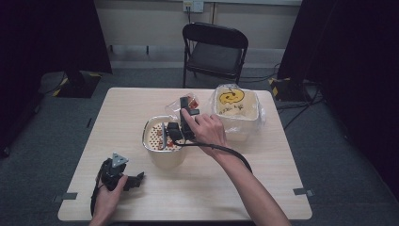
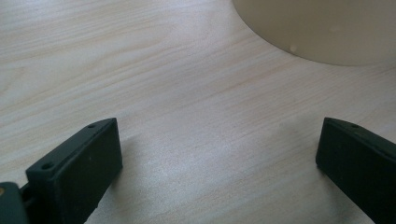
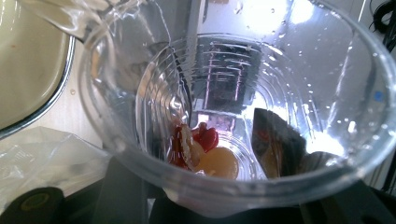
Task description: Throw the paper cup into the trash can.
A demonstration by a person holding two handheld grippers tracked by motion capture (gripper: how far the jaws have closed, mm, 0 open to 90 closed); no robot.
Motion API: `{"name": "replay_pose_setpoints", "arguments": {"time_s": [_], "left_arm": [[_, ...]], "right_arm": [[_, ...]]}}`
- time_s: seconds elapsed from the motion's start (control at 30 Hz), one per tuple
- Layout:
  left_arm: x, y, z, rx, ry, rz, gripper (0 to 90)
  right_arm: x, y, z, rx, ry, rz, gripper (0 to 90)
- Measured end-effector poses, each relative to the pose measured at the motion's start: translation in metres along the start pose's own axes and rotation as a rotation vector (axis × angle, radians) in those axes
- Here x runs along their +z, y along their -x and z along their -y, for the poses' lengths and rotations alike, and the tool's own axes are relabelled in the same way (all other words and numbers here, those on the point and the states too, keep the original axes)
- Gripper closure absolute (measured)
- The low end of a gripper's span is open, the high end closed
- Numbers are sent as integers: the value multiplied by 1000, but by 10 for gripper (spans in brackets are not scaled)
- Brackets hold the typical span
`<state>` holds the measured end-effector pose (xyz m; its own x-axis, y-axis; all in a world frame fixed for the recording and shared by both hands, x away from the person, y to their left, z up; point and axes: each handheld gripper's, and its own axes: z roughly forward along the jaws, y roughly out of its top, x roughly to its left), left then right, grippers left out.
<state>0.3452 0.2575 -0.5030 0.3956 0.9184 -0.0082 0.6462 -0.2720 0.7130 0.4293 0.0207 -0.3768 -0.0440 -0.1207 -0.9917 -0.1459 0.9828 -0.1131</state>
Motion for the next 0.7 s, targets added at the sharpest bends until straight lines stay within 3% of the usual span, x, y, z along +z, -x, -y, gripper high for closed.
{"name": "replay_pose_setpoints", "arguments": {"time_s": [0.07, 0.2, 0.3, 0.37, 0.7], "left_arm": [[0, 0, 0, 2, 0, -1, 0], [0, 0, 0, 2, 0, -1, 0], [0, 0, 0, 2, 0, -1, 0], [0, 0, 0, 1, 0, 0, 0], [0, 0, 0, 1, 0, 0, 0]], "right_arm": [[0, 0, 0, -22, 15, 10, 510], [-1, -1, -1, -99, 40, 77, 512], [-2, -3, -1, -103, 35, 89, 512], [-2, -3, 0, -148, 38, 114, 514], [-5, -4, 0, -245, 53, 183, 515]]}}
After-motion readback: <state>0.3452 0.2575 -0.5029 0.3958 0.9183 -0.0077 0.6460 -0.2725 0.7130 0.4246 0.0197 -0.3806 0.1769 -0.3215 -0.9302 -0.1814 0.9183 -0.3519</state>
